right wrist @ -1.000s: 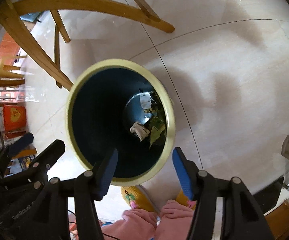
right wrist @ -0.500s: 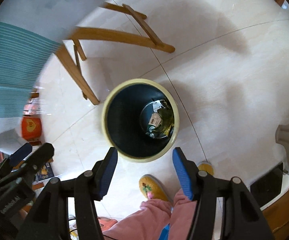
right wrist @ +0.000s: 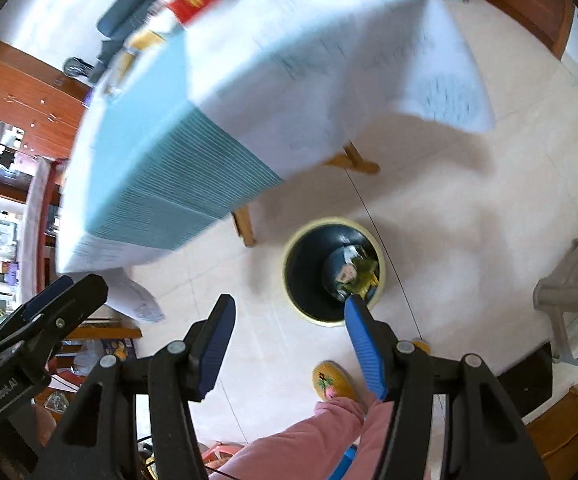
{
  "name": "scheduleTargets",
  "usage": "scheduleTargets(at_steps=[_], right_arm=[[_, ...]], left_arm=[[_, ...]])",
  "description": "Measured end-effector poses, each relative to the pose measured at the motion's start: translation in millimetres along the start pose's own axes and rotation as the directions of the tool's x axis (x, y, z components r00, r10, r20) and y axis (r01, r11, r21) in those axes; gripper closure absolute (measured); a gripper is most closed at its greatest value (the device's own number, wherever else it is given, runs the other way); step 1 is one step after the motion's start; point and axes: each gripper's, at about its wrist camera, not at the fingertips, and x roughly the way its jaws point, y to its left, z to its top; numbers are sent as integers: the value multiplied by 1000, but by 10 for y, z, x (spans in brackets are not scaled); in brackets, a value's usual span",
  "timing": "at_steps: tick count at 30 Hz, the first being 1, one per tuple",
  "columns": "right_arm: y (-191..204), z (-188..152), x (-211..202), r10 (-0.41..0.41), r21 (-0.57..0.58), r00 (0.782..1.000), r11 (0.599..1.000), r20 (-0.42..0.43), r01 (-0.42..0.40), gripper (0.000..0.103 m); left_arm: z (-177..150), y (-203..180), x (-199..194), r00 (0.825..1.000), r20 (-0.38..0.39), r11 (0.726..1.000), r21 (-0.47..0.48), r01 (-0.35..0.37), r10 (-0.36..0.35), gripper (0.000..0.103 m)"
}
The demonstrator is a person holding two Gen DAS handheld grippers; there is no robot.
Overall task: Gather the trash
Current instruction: 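Raise both tools back toward the table, then reach the left tool to the red-and-white paper cup and close on it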
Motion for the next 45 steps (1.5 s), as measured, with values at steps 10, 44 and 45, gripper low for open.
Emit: scheduleTargets(at_steps=[10,44,45], right_arm=[[499,111,-773,15,-50,991,999,135,-8,46],[742,2450,-325,23,-404,993,915,115,25,46],[755,2565,-264,33,-426,995,905,98,11,46]], left_arm=[[318,182,-702,990,131,998,21,51,-53,17],[2207,52,342,994,112,989,-146,3,13,17],[2283,30,426,994,109,989,-147,2,14,17]])
